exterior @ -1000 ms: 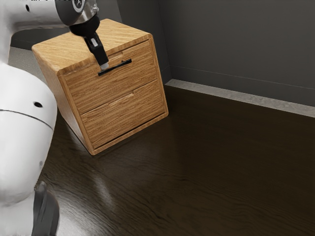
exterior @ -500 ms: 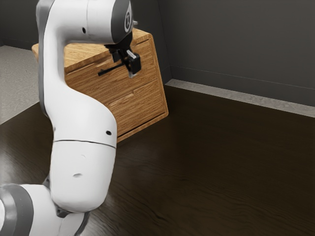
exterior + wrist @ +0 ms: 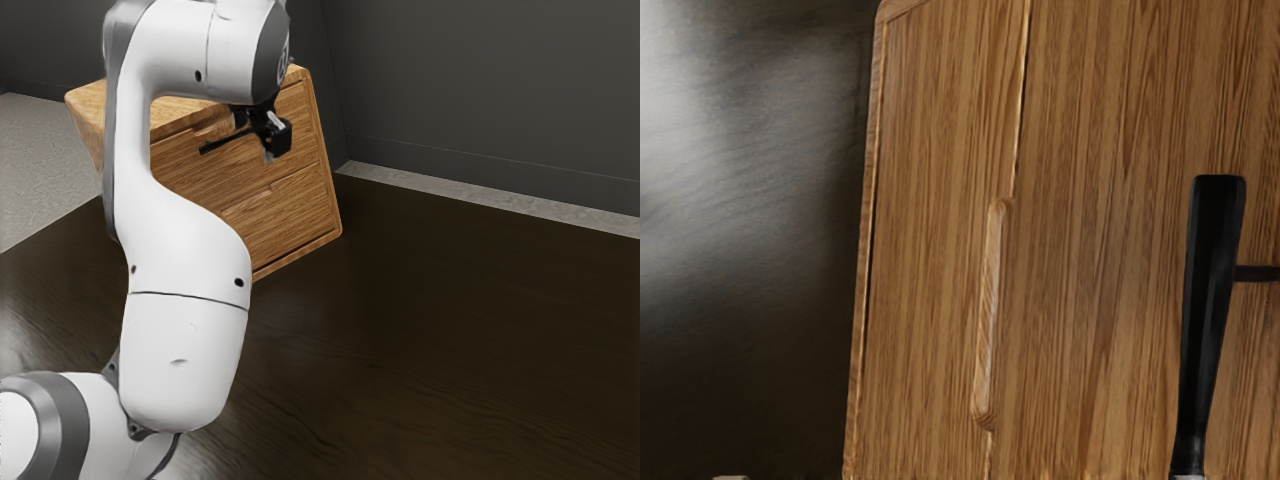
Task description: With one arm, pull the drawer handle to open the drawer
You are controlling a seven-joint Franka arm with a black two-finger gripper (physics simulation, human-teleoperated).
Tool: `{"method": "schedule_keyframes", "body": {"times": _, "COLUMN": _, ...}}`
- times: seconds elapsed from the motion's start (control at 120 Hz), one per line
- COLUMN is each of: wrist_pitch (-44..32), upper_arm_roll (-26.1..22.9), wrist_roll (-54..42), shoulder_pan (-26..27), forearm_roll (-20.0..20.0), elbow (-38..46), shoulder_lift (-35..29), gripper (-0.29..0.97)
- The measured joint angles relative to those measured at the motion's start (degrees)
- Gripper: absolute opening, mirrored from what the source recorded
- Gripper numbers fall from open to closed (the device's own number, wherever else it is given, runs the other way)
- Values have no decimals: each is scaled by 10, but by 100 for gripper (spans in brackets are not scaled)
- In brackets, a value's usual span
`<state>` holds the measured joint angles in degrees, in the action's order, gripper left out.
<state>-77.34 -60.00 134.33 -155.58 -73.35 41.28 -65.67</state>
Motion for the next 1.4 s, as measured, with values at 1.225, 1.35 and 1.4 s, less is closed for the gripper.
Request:
{"method": "schedule_keyframes", "body": {"times": 1.225, "wrist_pitch": -62, "upper_arm_roll": 1, "wrist_roll": -108, "shoulder_pan": -17, "forearm_roll": -17, "elbow": 51, "shoulder_lift": -35, "gripper": 12}}
{"method": "schedule_keyframes", "body": {"times": 1.35, "wrist_pitch": -59, "upper_arm_roll": 2, "wrist_roll": -115, "shoulder_pan": -4, "forearm_roll": -16, "elbow": 61, "shoulder_lift": -34, "gripper": 10}}
{"method": "schedule_keyframes", "body": {"times": 1.4, "wrist_pitch": -59, "upper_arm_roll": 2, "wrist_roll": -117, "shoulder_pan": 1, "forearm_roll": -16, "elbow": 64, "shoulder_lift": -34, "gripper": 9}}
